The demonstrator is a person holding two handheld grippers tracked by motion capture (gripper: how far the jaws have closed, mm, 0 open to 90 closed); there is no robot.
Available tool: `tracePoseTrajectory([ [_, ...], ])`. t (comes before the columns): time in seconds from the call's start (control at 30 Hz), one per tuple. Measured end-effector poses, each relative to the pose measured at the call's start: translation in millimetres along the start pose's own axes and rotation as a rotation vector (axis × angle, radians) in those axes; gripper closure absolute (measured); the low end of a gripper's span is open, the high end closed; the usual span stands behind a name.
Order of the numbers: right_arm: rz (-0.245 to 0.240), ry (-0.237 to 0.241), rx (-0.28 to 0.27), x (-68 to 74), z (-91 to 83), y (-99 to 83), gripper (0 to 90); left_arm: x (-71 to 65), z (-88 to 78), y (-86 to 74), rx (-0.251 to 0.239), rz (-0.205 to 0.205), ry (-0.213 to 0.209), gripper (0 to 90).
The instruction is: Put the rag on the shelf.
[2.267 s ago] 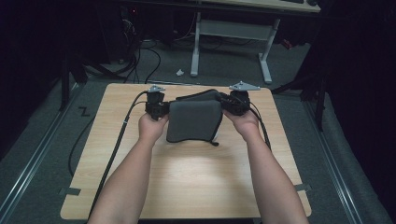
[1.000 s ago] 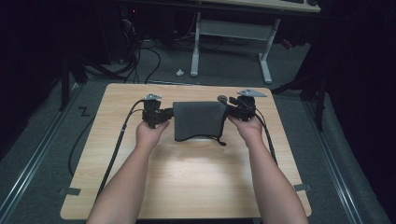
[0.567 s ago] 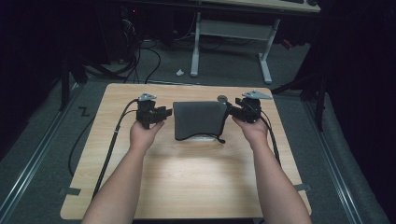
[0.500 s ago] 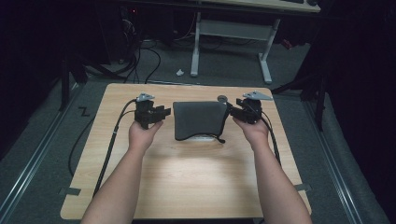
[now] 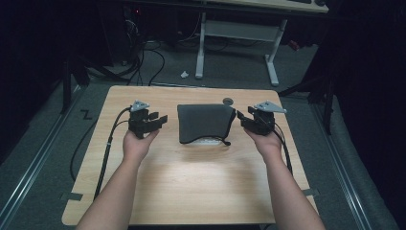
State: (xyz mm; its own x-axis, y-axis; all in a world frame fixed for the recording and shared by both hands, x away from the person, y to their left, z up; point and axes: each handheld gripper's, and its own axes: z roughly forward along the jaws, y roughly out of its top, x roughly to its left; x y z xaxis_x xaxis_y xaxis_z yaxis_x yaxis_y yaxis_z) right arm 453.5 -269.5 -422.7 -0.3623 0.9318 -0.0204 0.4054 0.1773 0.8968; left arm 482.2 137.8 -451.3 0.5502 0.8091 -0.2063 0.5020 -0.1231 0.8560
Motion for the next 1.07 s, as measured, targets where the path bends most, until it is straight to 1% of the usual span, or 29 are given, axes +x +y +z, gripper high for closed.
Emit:
tracePoseTrajectory([
  [0.03, -0.003, 0.006, 0.015, -0.1, -2.3, -0.8, 47.7, -0.9, -3.2, -2.3, -0.005, 0.001, -0.007, 51.6],
  [0.1, -0.018, 0.012, 0.024, 2.0, -7.9, -3.8, 47.1, -3.9, -9.9, -8.1, -0.013, 0.012, -0.015, 51.1],
  [0.17, -0.044, -0.003, 0.006, 6.8, -14.9, -8.9, 47.1, -7.8, -16.2, -14.8, -0.008, 0.029, -0.013, 50.9],
  [0.23, -0.061, -0.002, 0.035, 11.6, -20.9, -12.6, 46.1, -11.8, -23.1, -23.8, -0.008, 0.029, -0.029, 50.6],
  [0.27, -0.076, -0.002, 0.037, 14.7, -24.3, -16.0, 46.1, -13.7, -25.7, -27.9, -0.002, 0.032, -0.032, 50.3],
  [0.3, -0.088, -0.004, 0.025, 17.2, -27.4, -19.4, 46.2, -17.3, -30.8, -35.8, 0.009, 0.041, -0.032, 49.8],
  [0.33, -0.098, -0.013, 0.026, 22.4, -32.2, -25.2, 46.2, -20.1, -35.1, -43.4, 0.012, 0.048, -0.041, 49.4],
  [0.37, -0.106, -0.007, 0.039, 26.8, -35.9, -30.4, 45.5, -23.3, -40.9, -53.9, 0.021, 0.055, -0.053, 49.2],
  [0.4, -0.112, 0.0, 0.055, 32.9, -40.8, -38.2, 45.3, -25.1, -44.5, -60.4, 0.028, 0.056, -0.06, 49.2],
  [0.43, -0.121, -0.001, 0.053, 36.4, -44.0, -43.8, 45.4, -27.6, -49.5, -69.1, 0.043, 0.056, -0.074, 49.0],
  [0.5, -0.117, 0.009, 0.059, 46.5, -53.5, -58.3, 45.1, -33.5, -60.7, -87.3, 0.059, 0.073, -0.084, 48.3],
  [0.57, -0.118, 0.027, 0.056, 56.3, -63.8, -72.9, 45.1, -37.6, -71.2, -103.7, 0.071, 0.064, -0.105, 47.6],
  [0.6, -0.109, 0.039, 0.053, 59.8, -68.0, -78.5, 45.1, -40.6, -77.7, -115.9, 0.082, 0.045, -0.126, 47.5],
  [0.63, -0.1, 0.052, 0.048, 64.6, -73.9, -88.0, 45.0, -43.2, -82.8, -125.4, 0.096, 0.045, -0.132, 47.2],
  [0.7, -0.09, 0.066, 0.066, 72.1, -81.4, -103.3, 44.7, -49.0, -92.1, -145.1, 0.112, 0.062, -0.126, 46.5],
  [0.73, -0.089, 0.062, 0.07, 75.4, -84.7, -111.2, 44.7, -50.9, -94.6, -150.9, 0.12, 0.066, -0.117, 46.9],
  [0.77, -0.095, 0.054, 0.068, 77.4, -86.9, -117.3, 44.7, -52.8, -95.6, -154.5, 0.145, 0.05, -0.115, 47.8],
  [0.8, -0.099, 0.042, 0.06, 80.0, -90.2, -126.0, 45.5, -53.7, -95.4, -155.4, 0.164, 0.031, -0.14, 47.2],
  [0.83, -0.102, 0.026, 0.053, 82.3, -92.9, -134.4, 46.7, -55.5, -95.7, -156.3, 0.161, 0.045, -0.134, 47.2],
  [0.87, -0.119, 0.025, 0.072, 83.9, -93.4, -140.6, 46.2, -56.4, -95.2, -156.3, 0.159, 0.053, -0.122, 47.5],
  [0.9, -0.124, 0.026, 0.087, 84.2, -93.2, -142.1, 46.1, -57.0, -93.8, -155.3, 0.162, 0.051, -0.124, 47.6],
  [0.93, -0.121, 0.023, 0.09, 83.5, -93.0, -143.7, 46.1, -57.8, -92.7, -153.8, 0.158, 0.048, -0.136, 47.5],
  [0.97, -0.104, 0.024, 0.101, 81.8, -92.7, -144.9, 46.1, -58.6, -92.2, -152.9, 0.152, 0.051, -0.141, 47.3],
  [1.0, -0.093, 0.025, 0.103, 80.4, -91.9, -145.0, 46.1, -59.3, -91.7, -152.0, 0.151, 0.058, -0.142, 47.1],
  [1.07, -0.09, 0.023, 0.095, 78.5, -91.1, -144.4, 45.9, -59.7, -91.2, -151.7, 0.155, 0.076, -0.135, 46.8],
])
